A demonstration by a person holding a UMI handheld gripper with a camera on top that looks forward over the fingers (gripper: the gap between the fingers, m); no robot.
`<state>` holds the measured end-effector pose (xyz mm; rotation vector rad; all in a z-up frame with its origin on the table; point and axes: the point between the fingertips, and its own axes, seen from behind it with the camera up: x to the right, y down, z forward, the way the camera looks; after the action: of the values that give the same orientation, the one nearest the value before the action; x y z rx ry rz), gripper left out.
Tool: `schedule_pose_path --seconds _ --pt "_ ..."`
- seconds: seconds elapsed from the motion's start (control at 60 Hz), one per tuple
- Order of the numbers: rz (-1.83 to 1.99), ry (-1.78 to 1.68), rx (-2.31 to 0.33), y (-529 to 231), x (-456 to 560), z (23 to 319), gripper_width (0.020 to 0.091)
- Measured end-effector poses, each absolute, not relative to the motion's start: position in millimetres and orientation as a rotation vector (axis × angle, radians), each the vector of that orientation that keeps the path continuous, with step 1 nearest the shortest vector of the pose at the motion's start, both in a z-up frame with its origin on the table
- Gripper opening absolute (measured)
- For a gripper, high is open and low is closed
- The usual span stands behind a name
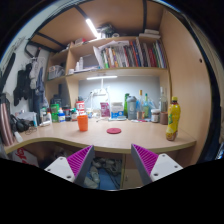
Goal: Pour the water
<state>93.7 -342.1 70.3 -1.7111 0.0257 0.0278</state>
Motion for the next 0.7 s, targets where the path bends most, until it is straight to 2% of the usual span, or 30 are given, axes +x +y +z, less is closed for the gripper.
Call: schedule_pose_path --seconds 0.3,0.7 --pt "-0.035 0.069 -1.727 -330 129 59 0.0822" --pt "-0.353 0.234 -1.679 -271 322 67 0.0819"
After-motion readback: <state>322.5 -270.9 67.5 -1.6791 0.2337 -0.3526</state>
